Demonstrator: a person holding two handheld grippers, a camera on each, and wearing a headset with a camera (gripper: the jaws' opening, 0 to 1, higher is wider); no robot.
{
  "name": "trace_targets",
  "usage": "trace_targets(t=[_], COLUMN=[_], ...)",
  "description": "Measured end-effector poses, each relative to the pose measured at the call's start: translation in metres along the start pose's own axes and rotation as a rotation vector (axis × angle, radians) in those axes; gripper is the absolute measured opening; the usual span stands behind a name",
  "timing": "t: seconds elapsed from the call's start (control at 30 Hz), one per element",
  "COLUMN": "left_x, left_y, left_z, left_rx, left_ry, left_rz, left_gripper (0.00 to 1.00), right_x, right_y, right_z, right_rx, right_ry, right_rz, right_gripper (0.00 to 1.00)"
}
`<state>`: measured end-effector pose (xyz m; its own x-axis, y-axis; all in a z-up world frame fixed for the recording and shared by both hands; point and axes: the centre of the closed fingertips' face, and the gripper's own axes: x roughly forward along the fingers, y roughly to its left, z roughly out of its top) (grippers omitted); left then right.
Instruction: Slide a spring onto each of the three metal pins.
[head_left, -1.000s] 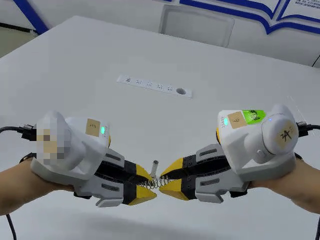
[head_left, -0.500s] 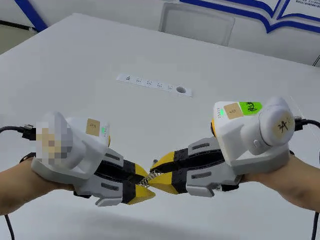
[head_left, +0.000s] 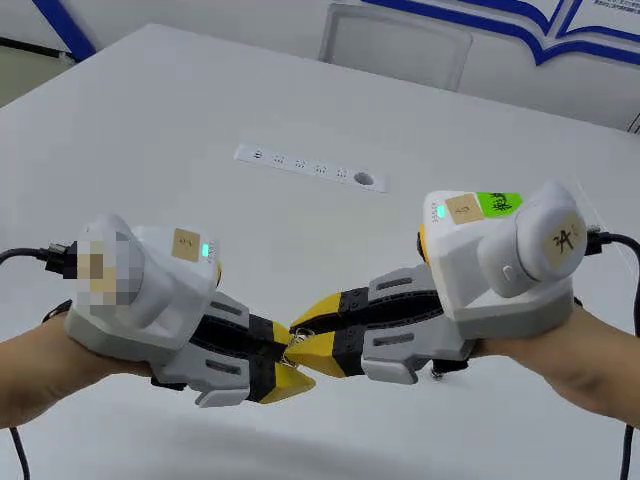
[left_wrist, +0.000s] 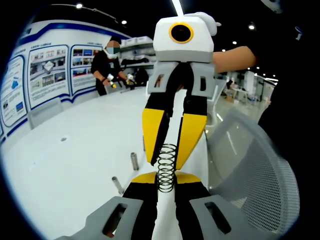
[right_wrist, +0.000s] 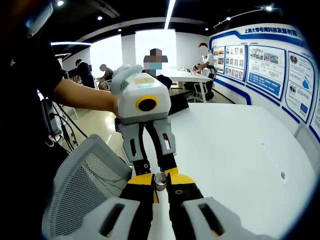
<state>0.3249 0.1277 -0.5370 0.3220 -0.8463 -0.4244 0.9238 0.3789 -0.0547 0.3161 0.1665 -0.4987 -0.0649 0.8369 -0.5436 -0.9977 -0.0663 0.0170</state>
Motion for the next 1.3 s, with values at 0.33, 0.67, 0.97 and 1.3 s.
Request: trace_targets(t=[0.33, 0.67, 0.97, 1.3], left_x=[-0.009, -0.019, -0.027, -0.032], left_y=[0.014, 0.028, 0.037, 0.045], left_z=[0.005, -0.002, -0.006, -0.014], left_rx=[-0.052, -0.063, -0.076, -0.087], left_ry=[-0.031, -0.019, -0.019, -0.008], left_rz=[0.064, 0.129, 0.167, 0.203], left_gripper=[0.25, 0.48, 0.65, 0.76], right_x=[-0.002, -0.015, -0.014, -0.005], right_y=[-0.014, -0.048, -0.080, -0.097], right_z=[0.005, 0.014, 0.002, -0.016], right_rx=[-0.002, 0.021, 0.061, 0.091], right_ry=[-0.001, -0.021, 0.021, 0.075], right_rz=[-0.036, -0.123, -0.206, -0.232], right_gripper=[0.11, 0.11, 0.11, 0.11])
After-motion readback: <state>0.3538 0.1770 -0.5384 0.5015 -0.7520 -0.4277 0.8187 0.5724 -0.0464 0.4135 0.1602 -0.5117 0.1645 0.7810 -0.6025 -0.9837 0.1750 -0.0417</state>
